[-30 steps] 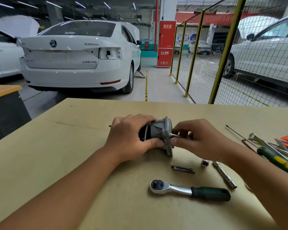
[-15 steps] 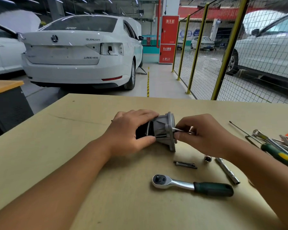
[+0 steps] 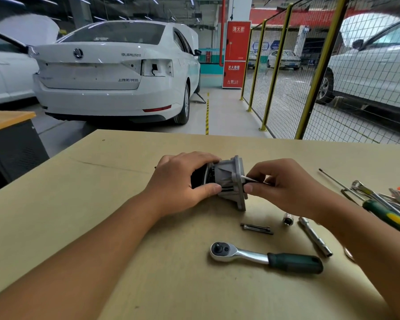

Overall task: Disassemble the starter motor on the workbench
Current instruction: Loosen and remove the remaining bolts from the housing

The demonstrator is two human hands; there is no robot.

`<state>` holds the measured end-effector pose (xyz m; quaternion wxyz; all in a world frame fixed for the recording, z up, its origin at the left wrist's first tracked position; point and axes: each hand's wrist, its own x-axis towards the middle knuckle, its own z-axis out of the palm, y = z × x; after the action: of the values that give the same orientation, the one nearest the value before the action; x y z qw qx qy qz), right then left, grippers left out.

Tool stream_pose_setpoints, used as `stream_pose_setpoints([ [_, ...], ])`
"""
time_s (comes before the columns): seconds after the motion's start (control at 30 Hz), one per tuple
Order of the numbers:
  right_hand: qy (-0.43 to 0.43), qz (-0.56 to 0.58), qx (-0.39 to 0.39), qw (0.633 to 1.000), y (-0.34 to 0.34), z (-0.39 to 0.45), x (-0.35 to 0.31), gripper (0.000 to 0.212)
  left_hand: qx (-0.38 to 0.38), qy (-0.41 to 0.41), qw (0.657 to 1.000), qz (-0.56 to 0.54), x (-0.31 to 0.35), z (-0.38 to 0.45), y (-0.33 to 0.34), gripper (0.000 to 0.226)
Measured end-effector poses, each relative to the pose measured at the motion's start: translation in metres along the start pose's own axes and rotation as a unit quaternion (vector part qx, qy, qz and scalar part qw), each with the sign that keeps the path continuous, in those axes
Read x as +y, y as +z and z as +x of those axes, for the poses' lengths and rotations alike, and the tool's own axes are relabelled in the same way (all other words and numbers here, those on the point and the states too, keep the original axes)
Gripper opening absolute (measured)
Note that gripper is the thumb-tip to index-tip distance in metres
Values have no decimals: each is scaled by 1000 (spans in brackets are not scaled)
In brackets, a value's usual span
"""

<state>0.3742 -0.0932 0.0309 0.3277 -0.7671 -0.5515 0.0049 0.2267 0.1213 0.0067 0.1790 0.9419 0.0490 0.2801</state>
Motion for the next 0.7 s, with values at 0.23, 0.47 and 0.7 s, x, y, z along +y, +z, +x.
stream_pose_setpoints([
  [0.23,-24,-73,5,997,-2,-2,-3,16,22,-13,999,25,5,1,5,68],
  [0.47,-17,-94,-16,995,-19,-2,-5,8,5,-5,997,82,8,1,10,82],
  [0.7,19,-95,-60,994,-29,-1,-1,12,7,9,993,118,8,1,14,78],
])
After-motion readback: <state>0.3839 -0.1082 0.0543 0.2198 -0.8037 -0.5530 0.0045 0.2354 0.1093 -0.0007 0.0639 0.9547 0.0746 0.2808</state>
